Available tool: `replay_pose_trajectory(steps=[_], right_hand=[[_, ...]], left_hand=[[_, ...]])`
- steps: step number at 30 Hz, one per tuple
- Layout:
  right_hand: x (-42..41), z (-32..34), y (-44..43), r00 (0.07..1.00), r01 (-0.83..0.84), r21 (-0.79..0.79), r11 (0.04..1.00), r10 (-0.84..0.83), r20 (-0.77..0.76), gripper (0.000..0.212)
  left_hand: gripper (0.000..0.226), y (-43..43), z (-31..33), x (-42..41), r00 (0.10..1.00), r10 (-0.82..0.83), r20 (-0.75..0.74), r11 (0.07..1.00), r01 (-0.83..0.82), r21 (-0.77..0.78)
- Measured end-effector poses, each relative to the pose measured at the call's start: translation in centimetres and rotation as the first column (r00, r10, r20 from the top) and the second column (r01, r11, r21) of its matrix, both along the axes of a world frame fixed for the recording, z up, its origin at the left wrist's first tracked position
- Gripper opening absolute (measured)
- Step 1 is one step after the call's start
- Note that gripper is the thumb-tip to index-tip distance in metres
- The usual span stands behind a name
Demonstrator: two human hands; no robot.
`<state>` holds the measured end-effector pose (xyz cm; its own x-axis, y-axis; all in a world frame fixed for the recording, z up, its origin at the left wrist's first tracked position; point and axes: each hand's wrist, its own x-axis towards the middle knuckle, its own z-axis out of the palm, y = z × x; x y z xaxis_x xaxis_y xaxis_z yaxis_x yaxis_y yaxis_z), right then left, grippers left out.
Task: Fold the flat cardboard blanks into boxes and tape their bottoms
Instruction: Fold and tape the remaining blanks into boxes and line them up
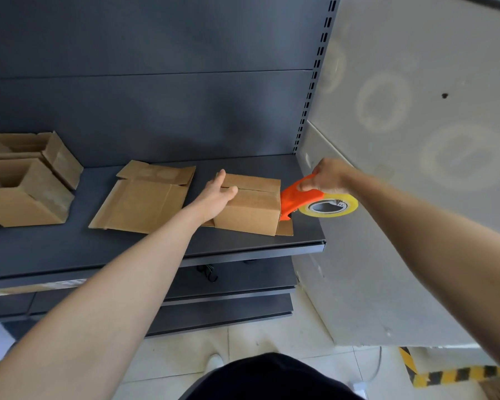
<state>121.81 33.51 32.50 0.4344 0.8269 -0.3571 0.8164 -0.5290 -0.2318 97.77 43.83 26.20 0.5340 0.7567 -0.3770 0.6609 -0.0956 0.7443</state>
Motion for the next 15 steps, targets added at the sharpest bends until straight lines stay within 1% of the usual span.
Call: replay_pose_trajectory(steps=[2,3,6,8,10,11,15], right_hand=[[-0.8,-1.0,-0.1,0.995,-0.055,-0.03,0.998,0.057,0.085,0.042],[-1.1,-1.8,-0.2,0.992,-0.053,-0.027,0.998,0.056,0.114,0.041],[-0.8,-3.0,-0.3,0.979,0.036,0.074,0.997,-0.05,0.199,0.045],[0.1,-3.0,0.2,0.959,0.071,0.173,0.982,-0.115,0.259,0.047],[0.6,-3.1,1.0,0.963,0.114,0.223,0.968,-0.163,0.216,0.044],[0.9,-3.4,1.5,0.969,0.123,0.223,0.967,-0.165,0.184,0.043],[0.6,-6.4,3.1,0.987,0.099,0.143,0.985,-0.116,0.114,0.039]], left_hand=[[0.058,-0.3,-0.3,0.2,1.0,0.013,0.013,0.999,-0.014,0.043],[0.056,-0.5,-0.4,0.3,0.999,0.023,0.025,0.999,-0.024,0.041],[0.056,-0.5,-0.5,0.4,0.996,0.07,0.062,0.998,-0.07,-0.008],[0.06,-0.4,-0.5,0.5,0.993,0.088,0.074,0.996,-0.085,-0.031],[0.066,-0.4,-0.4,0.6,0.993,0.109,0.053,0.994,-0.107,-0.038],[0.07,-0.3,-0.4,0.6,0.99,0.13,0.046,0.991,-0.129,-0.042],[0.075,0.4,-0.4,0.7,0.978,0.208,0.005,0.975,-0.207,-0.078]])
